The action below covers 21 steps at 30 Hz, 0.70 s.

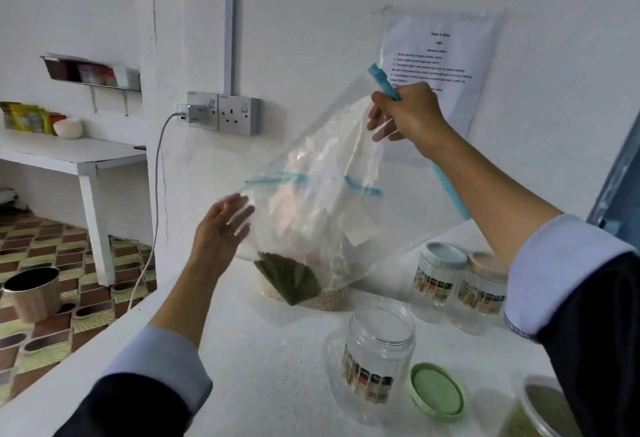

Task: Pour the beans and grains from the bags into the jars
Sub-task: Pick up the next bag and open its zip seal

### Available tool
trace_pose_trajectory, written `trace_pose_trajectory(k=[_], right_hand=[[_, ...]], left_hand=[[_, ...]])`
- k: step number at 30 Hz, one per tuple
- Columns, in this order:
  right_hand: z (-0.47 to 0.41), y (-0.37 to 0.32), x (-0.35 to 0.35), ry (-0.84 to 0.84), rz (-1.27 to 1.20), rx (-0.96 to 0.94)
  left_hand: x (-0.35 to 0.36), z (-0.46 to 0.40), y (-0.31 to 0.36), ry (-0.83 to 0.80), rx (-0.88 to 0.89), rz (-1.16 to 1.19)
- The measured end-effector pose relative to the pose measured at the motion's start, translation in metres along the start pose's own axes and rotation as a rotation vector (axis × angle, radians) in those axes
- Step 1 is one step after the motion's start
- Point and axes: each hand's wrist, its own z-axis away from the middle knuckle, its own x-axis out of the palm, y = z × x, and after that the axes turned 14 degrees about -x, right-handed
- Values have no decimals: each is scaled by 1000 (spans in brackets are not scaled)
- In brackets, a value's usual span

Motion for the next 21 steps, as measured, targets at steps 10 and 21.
trace_pose_trajectory(k=[10,21], right_hand=[[3,-2,-13,59,-71,29],[37,20,-43,-58,-187,96]], left_hand=[[28,3,32,85,122,-305],[50,-8,86,314,473,-645]])
